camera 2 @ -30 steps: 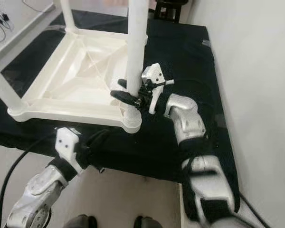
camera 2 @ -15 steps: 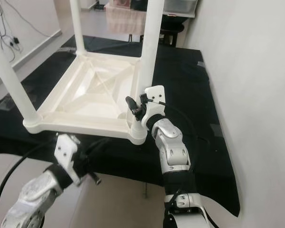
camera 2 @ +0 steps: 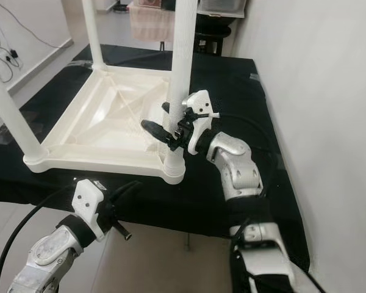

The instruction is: Building children table

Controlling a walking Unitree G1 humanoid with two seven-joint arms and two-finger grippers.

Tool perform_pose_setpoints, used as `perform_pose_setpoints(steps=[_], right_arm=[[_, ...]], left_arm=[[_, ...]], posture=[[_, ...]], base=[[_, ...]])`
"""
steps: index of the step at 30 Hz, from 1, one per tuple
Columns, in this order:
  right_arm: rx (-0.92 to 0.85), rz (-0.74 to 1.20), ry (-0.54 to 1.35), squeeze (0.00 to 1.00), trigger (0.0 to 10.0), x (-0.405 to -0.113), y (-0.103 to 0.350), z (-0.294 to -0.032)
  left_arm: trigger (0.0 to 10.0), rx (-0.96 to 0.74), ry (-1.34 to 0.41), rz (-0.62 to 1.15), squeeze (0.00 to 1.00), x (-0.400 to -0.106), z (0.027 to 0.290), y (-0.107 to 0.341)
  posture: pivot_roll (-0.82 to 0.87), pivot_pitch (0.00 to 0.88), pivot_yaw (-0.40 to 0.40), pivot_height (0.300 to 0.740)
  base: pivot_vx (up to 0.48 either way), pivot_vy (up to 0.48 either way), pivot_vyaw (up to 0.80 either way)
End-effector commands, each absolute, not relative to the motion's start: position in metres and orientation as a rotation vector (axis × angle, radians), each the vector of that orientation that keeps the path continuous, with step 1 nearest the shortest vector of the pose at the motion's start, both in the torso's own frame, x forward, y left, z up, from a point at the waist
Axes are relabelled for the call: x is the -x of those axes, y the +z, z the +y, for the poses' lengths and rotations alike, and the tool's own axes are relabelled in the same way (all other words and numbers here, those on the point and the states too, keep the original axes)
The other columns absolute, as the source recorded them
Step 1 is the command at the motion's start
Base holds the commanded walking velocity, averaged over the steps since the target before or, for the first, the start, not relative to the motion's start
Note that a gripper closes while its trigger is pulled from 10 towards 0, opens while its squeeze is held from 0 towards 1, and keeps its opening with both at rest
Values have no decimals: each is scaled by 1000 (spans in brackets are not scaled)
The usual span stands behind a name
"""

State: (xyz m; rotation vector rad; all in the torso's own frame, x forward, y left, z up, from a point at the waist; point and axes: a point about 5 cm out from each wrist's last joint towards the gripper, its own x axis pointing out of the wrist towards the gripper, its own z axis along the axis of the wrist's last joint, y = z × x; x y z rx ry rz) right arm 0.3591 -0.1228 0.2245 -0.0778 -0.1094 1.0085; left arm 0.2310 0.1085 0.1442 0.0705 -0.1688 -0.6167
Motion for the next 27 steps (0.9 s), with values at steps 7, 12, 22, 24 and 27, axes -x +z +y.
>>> perform_pose_setpoints(steps=[7,12,22,24,27], right_arm=[[74,-61,1101,0,0,-368,219,-120],[72,-53,1215,0,0,-365,219,-116],[67,-58,1206,0,0,-372,219,-120],[76,-47,1149,0,0,-373,215,-124],[143,65,730,0,0,-374,180,-129]], left_arm=[[10000,-77,-598,-172,0,-227,109,145],[10000,-77,-595,-173,0,-227,109,145],[10000,-68,-597,-172,0,-227,106,145],[10000,-67,-596,-172,0,-227,105,145],[10000,-63,-595,-172,0,-228,104,145]], posture=[[139,116,-58,740],[140,125,-58,740],[119,133,-73,740],[109,136,-74,740],[94,140,-79,740]], base=[[0,0,0],[0,0,0],[0,0,0],[0,0,0],[0,0,0]])
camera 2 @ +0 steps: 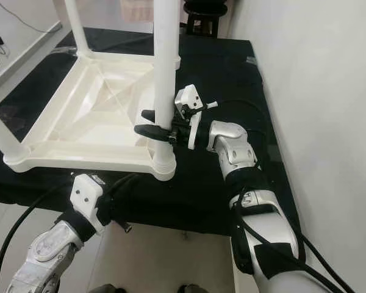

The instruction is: Building children table

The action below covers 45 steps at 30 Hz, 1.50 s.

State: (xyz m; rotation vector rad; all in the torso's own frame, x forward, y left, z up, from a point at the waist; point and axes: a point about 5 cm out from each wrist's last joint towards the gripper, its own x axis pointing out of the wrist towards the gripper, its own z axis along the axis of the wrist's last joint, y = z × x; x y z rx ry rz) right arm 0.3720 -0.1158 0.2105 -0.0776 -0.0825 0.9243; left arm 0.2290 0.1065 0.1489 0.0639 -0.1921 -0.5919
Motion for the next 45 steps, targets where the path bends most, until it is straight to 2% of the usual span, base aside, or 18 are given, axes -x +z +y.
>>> perform_pose_setpoints(steps=[1,2,3,5,7,14,15,19,21,22,24,25,28,34,35,36,37,45], right_arm=[[98,114,498,0,0,-368,164,-129],[65,151,342,0,0,-361,155,-132],[54,158,316,0,0,-349,148,-123],[42,134,382,0,0,-338,147,-106],[38,121,411,0,0,-337,147,-100],[47,90,397,0,0,-352,154,-93],[26,62,447,1000,10000,-355,162,-89],[-16,5,514,1000,10000,-354,183,-81],[-17,-71,667,1000,10000,-355,198,-75],[6,-101,777,392,10000,-356,205,-75],[25,-119,849,392,10000,-357,208,-75],[61,-127,943,0,10000,-358,212,-76],[128,-117,1140,0,10000,-360,220,-81],[117,-79,1271,0,10000,-367,229,-87],[89,-73,1281,0,2353,-368,230,-87],[89,-73,1281,0,2353,-368,230,-87],[69,-62,1290,0,0,-369,229,-88],[66,-62,1279,0,0,-375,226,-90]], left_arm=[[10000,-63,-596,-171,0,-228,105,145],[10000,-62,-596,-171,0,-228,105,145],[10000,-62,-599,-170,0,-229,105,145],[10000,-64,-604,-168,0,-230,104,145],[10000,-66,-605,-168,0,-230,105,144],[10000,-65,-612,-164,0,-233,104,144],[10000,-63,-609,-165,0,-233,104,144],[10000,-63,-605,-165,0,-234,104,144],[10000,-62,-605,-165,0,-234,103,144],[10000,-62,-606,-165,0,-234,103,143],[10000,-62,-607,-165,0,-234,103,143],[10000,-62,-609,-165,0,-234,103,143],[10000,-61,-612,-164,0,-233,103,143],[10000,-61,-604,-163,0,-232,103,142],[10000,-62,-603,-163,0,-232,103,142],[10000,-62,-603,-163,0,-232,103,142],[10000,-63,-602,-163,0,-232,103,143],[10000,-64,-601,-163,0,-231,104,143]], posture=[[89,145,-76,740],[83,149,-71,740],[93,149,-71,740],[81,141,-60,740],[77,138,-55,740],[76,128,-55,740],[76,126,-51,740],[78,125,-53,740],[79,124,-53,740],[82,120,-49,740],[82,120,-49,740],[86,120,-53,740],[88,120,-56,740],[98,122,-61,740],[104,125,-60,740],[104,125,-60,740],[105,126,-60,740],[107,132,-59,740]], base=[[0,0,0],[0,0,0],[0,0,0],[0,0,0],[0,0,0],[0,0,0],[0,0,0],[0,0,0],[0,0,0],[0,0,0],[0,0,0],[0,0,0],[0,0,0],[0,0,0],[0,0,0],[0,0,0],[0,0,0],[0,0,0]])
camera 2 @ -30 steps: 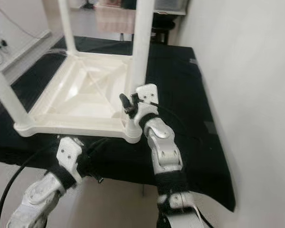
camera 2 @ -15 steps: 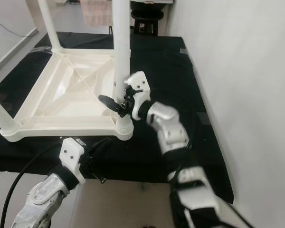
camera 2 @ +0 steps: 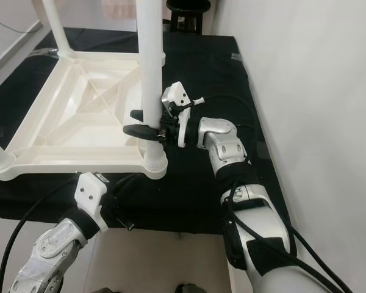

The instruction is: Building children table

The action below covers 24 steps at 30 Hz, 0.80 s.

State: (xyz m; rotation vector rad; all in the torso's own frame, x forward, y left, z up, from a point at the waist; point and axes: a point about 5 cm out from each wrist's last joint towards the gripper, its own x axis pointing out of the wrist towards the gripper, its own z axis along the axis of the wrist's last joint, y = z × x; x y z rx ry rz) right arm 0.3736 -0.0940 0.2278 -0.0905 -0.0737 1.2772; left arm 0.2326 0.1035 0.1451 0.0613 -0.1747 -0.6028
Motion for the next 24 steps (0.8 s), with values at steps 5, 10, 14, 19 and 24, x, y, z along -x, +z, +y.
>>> perform_pose_setpoints(steps=[5,10,14,19,24], right_arm=[[101,-65,1168,0,0,-377,215,-103],[70,-16,881,0,0,-379,191,-110],[-20,59,347,0,0,-358,149,-109],[40,21,408,0,0,-344,143,-89],[89,7,426,0,0,-353,148,-89]], left_arm=[[10000,-62,-603,-162,0,-231,103,143],[10000,-63,-604,-160,0,-231,103,142],[10000,-67,-604,-159,0,-231,105,142],[10000,-69,-608,-153,0,-232,104,141],[10000,-70,-613,-152,0,-233,104,140]], posture=[[101,132,-63,740],[100,127,-68,740],[101,133,-57,740],[92,113,-45,740],[98,112,-53,740]], base=[[0,0,0],[0,0,0],[0,0,0],[0,0,0],[0,0,0]])
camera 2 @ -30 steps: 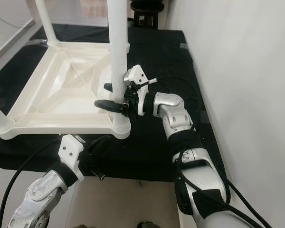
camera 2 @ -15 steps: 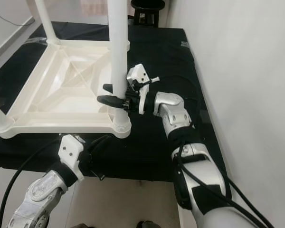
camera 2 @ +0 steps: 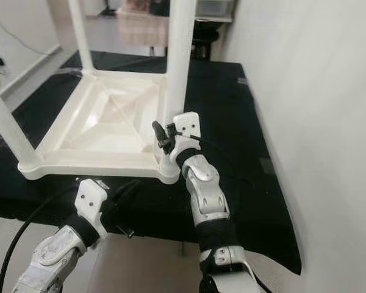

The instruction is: Building children table

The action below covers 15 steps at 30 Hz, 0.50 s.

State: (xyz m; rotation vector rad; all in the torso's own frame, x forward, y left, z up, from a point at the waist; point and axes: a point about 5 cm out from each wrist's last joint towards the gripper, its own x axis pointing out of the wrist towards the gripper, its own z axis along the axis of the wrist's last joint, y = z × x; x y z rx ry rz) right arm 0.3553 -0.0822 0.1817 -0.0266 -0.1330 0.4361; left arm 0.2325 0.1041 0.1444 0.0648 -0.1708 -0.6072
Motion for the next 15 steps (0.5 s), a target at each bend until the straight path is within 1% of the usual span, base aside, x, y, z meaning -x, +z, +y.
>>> perform_pose_setpoints(steps=[1,2,3,4,6,7,8,9,11,12,13,14,15], right_arm=[[89,7,426,0,0,-353,148,-89],[86,-2,431,0,10000,-356,151,-89],[86,-2,431,0,10000,-356,151,-89],[78,-22,473,1000,10000,-358,157,-87],[63,-48,492,1000,10000,-359,166,-85],[54,-84,535,1000,10000,-360,177,-83],[30,-108,619,153,10000,-363,186,-82],[15,-125,715,0,10000,-364,193,-82],[28,-147,844,0,10000,-364,201,-83],[28,-147,844,0,10000,-364,201,-83],[80,-158,1008,0,10000,-363,207,-84],[99,-142,1091,0,10000,-362,208,-84],[99,-142,1091,0,10000,-362,208,-84]], left_arm=[[10000,-70,-613,-152,0,-233,104,140],[10000,-72,-610,-154,0,-233,104,141],[10000,-72,-610,-154,0,-233,104,141],[10000,-74,-606,-155,0,-234,105,141],[10000,-75,-604,-155,0,-234,105,141],[10000,-75,-605,-155,0,-235,105,141],[10000,-74,-607,-154,0,-235,105,141],[10000,-73,-611,-153,0,-235,105,141],[10000,-73,-614,-152,0,-236,105,141],[10000,-73,-614,-152,0,-236,105,141],[10000,-73,-615,-153,0,-236,104,141],[10000,-73,-614,-153,0,-236,104,141],[10000,-73,-614,-153,0,-236,104,141]], posture=[[98,112,-53,740],[98,112,-52,740],[98,112,-52,740],[100,113,-46,740],[98,114,-44,740],[93,114,-41,740],[91,113,-39,740],[91,113,-39,740],[93,113,-40,740],[93,113,-40,740],[97,113,-44,740],[98,112,-47,740],[98,112,-47,740]], base=[[0,0,0],[0,0,0],[0,0,0],[0,0,0],[0,0,0],[0,0,0],[0,0,0],[0,0,0],[0,0,0],[0,0,0],[0,0,0],[0,0,0],[0,0,0]])
